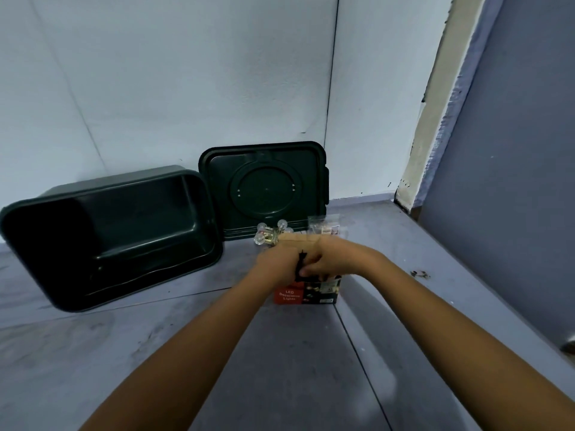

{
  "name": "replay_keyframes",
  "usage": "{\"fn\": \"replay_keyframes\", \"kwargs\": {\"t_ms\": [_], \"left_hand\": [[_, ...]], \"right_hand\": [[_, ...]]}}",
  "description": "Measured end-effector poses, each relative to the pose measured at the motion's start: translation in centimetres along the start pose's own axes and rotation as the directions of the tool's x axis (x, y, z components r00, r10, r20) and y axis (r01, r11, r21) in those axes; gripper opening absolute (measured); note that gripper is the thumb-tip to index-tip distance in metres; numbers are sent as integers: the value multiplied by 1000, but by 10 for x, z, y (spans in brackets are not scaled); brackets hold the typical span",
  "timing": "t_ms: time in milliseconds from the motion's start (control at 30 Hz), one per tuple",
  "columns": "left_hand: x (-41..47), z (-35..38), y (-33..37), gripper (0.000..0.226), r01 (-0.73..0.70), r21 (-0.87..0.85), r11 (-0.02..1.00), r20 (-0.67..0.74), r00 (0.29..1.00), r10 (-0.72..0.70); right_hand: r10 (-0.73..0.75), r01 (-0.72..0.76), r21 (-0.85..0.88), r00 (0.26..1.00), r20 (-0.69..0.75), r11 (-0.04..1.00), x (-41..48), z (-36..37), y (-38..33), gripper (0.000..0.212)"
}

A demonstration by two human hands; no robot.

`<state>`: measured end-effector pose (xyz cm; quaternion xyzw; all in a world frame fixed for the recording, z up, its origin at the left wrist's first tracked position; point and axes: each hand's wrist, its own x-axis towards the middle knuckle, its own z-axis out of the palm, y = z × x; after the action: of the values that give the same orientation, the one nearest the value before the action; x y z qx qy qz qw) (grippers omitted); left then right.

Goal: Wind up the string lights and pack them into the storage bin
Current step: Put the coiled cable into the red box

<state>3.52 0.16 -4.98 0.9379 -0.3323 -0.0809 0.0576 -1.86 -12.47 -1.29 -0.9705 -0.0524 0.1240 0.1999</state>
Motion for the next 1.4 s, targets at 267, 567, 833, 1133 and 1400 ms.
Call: {"fn": "replay_keyframes", "kwargs": {"t_ms": [267, 567, 833, 1133, 1400], "left_hand": [[-8, -30, -15, 24, -90, -199, 976, 305, 941, 149], [-25, -28, -54, 26, 90, -662, 744, -170, 949, -266], [-19, 6, -33, 21, 176, -863, 474, 67, 969, -237], [-12, 11, -30, 25, 188, -968, 167, 126, 937, -326], [-20, 16, -23, 27, 76, -997, -24, 80, 937, -340]], "right_hand": [[-47, 29, -119, 988, -150, 992, 19, 31, 3, 21], [43, -52, -81, 992, -119, 995, 35, 40, -7, 20], [19, -31, -105, 993, -116, 994, 32, 39, -18, 20], [-32, 5, -160, 986, -166, 987, 10, 17, -14, 21], [99, 2, 132, 653, -751, 991, -3, 13, -2, 24]]}}
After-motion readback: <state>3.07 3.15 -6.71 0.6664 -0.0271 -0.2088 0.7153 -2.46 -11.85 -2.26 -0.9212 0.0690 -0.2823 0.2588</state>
